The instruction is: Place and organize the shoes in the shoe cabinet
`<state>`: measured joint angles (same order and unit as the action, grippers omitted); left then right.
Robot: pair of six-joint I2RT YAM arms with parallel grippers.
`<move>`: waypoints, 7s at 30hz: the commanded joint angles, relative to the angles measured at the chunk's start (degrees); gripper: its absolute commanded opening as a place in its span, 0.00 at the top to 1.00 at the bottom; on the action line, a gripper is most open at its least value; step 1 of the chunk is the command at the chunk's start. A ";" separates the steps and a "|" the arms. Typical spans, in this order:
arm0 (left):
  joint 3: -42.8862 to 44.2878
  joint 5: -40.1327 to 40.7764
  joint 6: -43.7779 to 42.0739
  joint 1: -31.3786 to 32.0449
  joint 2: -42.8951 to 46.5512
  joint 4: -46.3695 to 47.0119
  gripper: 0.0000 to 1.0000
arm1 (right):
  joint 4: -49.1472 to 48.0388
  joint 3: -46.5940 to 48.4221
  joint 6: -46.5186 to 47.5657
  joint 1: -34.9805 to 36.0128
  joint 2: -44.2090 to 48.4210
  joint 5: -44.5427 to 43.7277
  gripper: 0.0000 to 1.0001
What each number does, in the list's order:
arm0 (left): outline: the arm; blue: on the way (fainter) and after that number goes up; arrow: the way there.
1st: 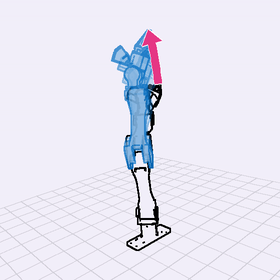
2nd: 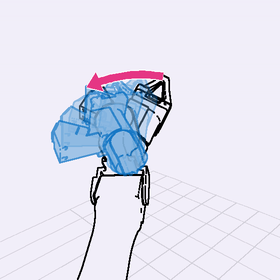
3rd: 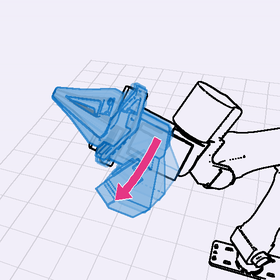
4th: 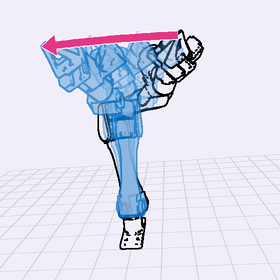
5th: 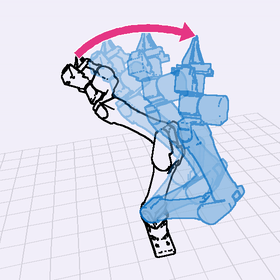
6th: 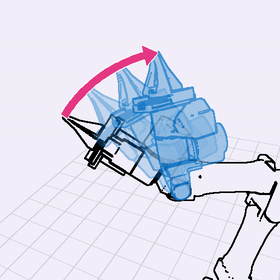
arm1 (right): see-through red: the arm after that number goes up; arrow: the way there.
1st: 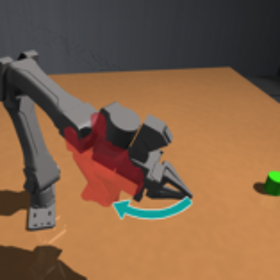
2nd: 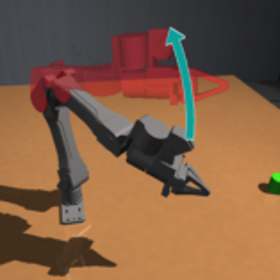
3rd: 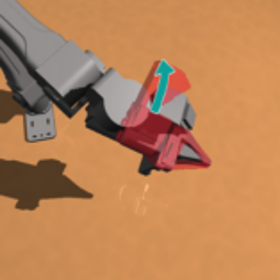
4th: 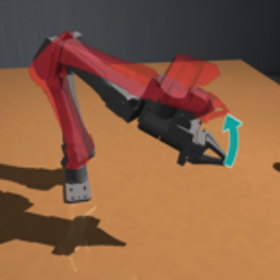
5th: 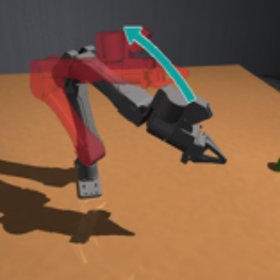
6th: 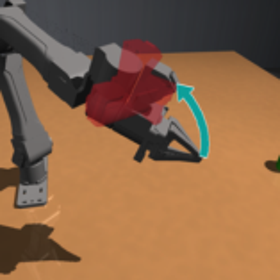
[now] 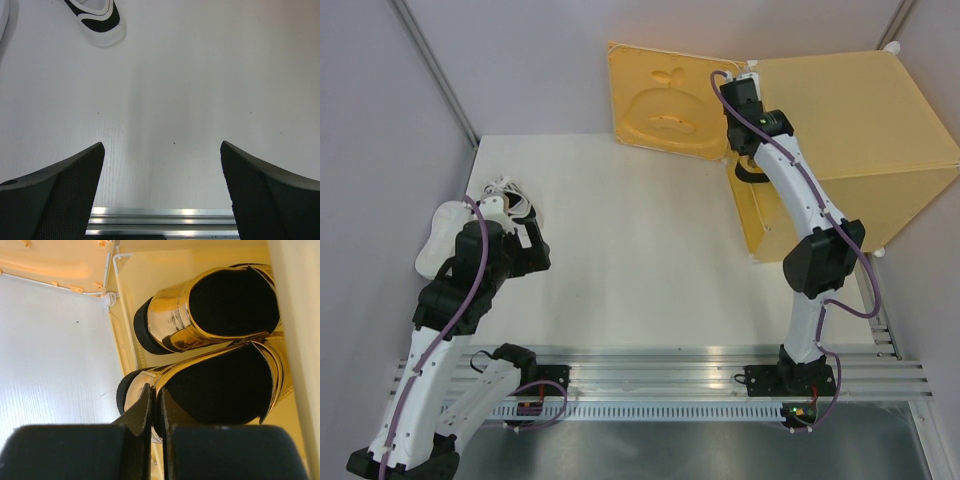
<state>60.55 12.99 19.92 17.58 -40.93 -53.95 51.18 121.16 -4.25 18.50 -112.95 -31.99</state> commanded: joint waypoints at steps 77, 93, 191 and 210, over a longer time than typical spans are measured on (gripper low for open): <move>0.27 0.01 2.84 -0.27 1.02 -0.28 0.00 | -14.45 -10.95 9.62 -3.38 5.89 -14.53 0.64; 1.76 -1.22 3.37 -0.27 -0.47 -0.10 0.00 | -13.64 -11.91 7.06 0.57 14.51 5.09 0.23; 21.27 45.72 -26.61 -31.38 -85.11 38.75 0.18 | -40.10 -63.24 -11.22 5.23 37.54 53.17 0.02; 22.58 53.79 -24.75 -27.87 -77.29 33.57 0.98 | -41.16 -64.38 -11.74 5.32 38.85 53.43 0.02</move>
<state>80.68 62.50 -7.09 -10.96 -123.35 -19.31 11.88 55.70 -15.90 23.53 -75.79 20.34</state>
